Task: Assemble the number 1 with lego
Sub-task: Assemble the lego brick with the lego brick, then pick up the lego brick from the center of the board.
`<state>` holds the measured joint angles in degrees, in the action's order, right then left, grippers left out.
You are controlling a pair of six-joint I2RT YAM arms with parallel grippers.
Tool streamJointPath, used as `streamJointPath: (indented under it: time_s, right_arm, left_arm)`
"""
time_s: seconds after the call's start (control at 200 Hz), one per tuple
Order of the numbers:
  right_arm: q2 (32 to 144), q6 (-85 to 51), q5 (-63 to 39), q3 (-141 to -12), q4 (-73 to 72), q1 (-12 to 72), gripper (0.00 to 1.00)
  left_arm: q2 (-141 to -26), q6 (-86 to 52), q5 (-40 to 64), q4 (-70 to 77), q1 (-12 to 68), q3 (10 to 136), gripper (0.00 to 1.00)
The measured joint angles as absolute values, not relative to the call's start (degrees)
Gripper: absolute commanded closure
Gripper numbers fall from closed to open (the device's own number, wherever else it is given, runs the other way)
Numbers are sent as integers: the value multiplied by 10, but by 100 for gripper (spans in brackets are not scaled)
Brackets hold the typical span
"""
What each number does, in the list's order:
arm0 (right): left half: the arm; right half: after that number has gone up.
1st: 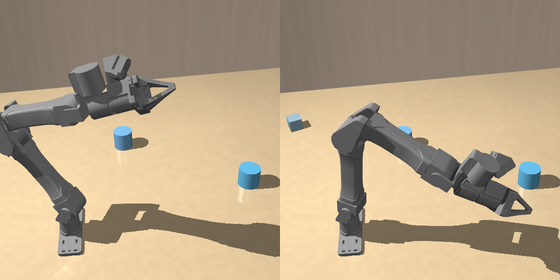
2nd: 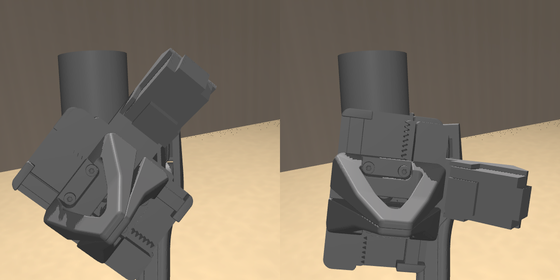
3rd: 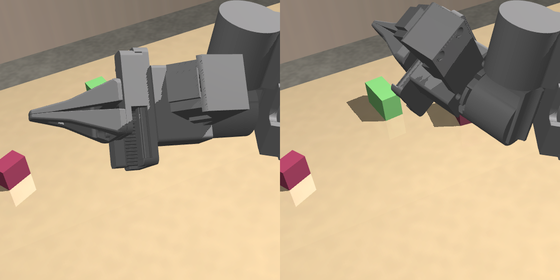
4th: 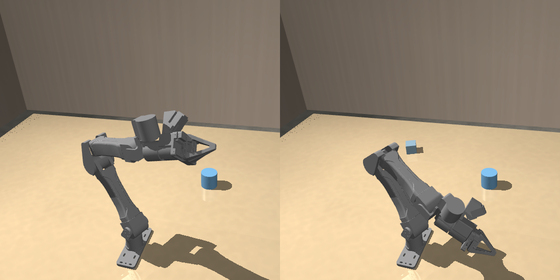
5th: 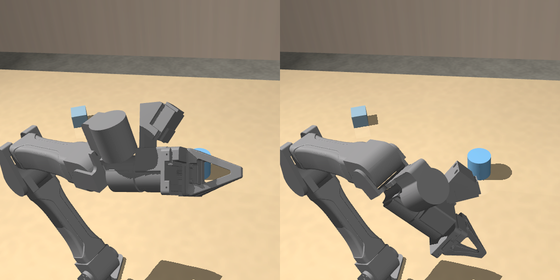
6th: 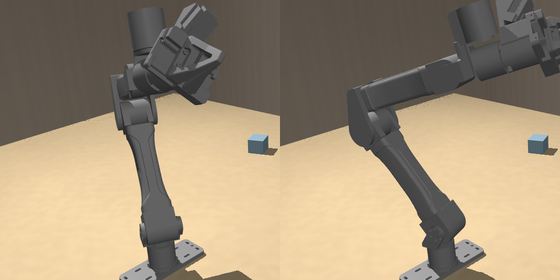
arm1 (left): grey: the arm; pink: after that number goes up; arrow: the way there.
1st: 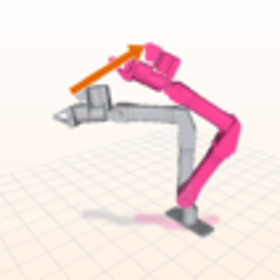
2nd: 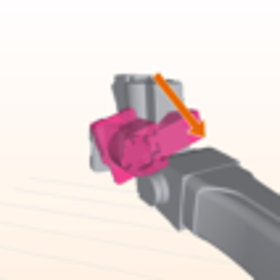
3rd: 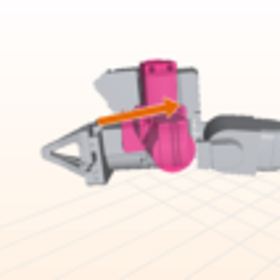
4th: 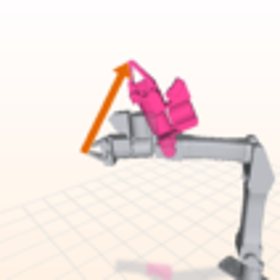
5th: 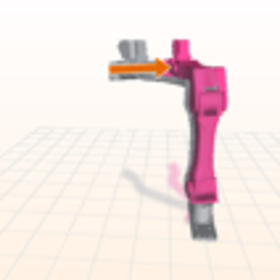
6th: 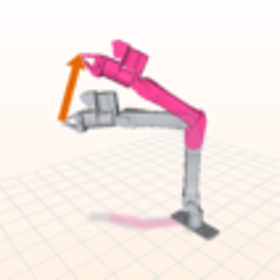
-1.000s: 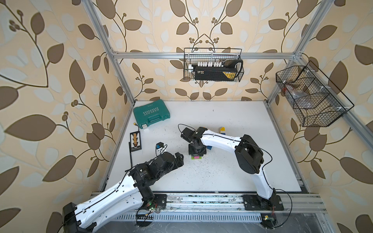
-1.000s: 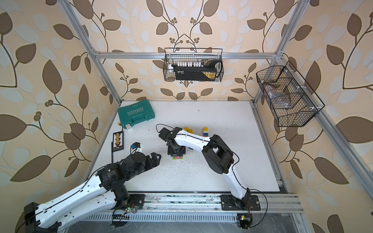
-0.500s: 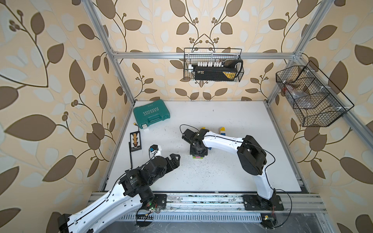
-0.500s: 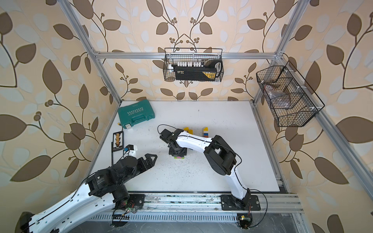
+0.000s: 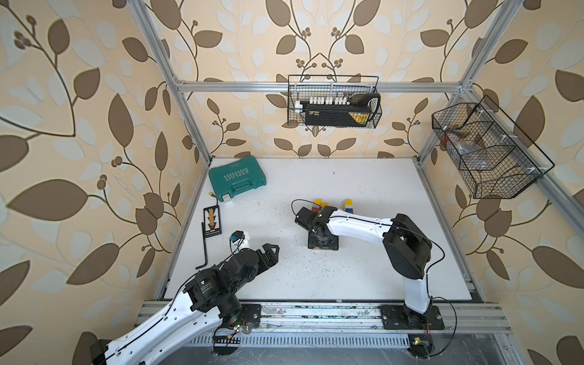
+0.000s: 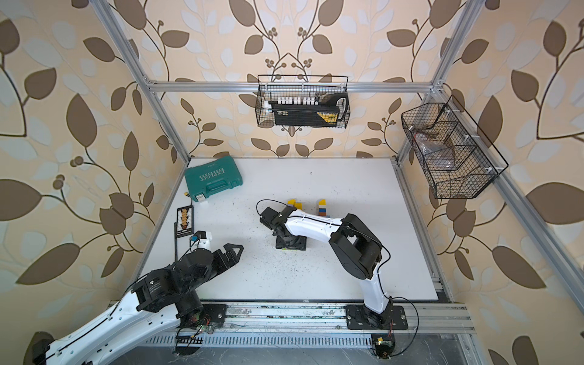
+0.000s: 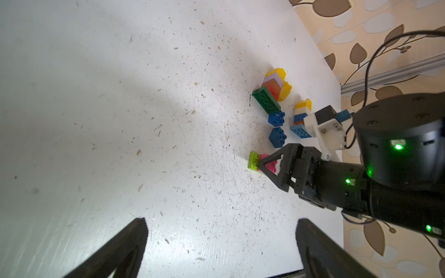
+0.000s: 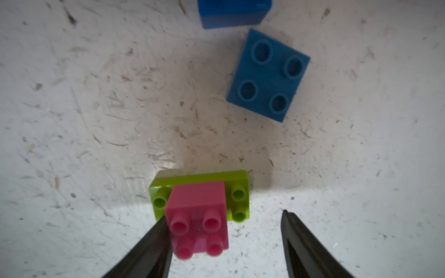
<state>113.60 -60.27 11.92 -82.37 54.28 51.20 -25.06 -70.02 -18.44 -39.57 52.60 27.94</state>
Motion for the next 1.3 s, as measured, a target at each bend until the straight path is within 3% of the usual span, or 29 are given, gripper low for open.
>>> streamJointPath:
  time_s: [0.32, 0.545, 0.88, 1.3]
  right_arm:
    - [1034, -617, 141, -805, 546, 448, 27]
    - [1057, -617, 95, -774, 484, 378, 30]
    - [1120, -617, 68, -789, 424, 376, 36]
    - [1153, -620, 60, -804, 409, 376, 55]
  left_arm:
    - [-310, -698, -183, -393, 526, 285, 1]
    - [-330, -691, -184, -388, 526, 286, 1]
    - [-353, -673, -184, -371, 526, 300, 1]
    - [-413, -645, -183, -357, 525, 332, 1]
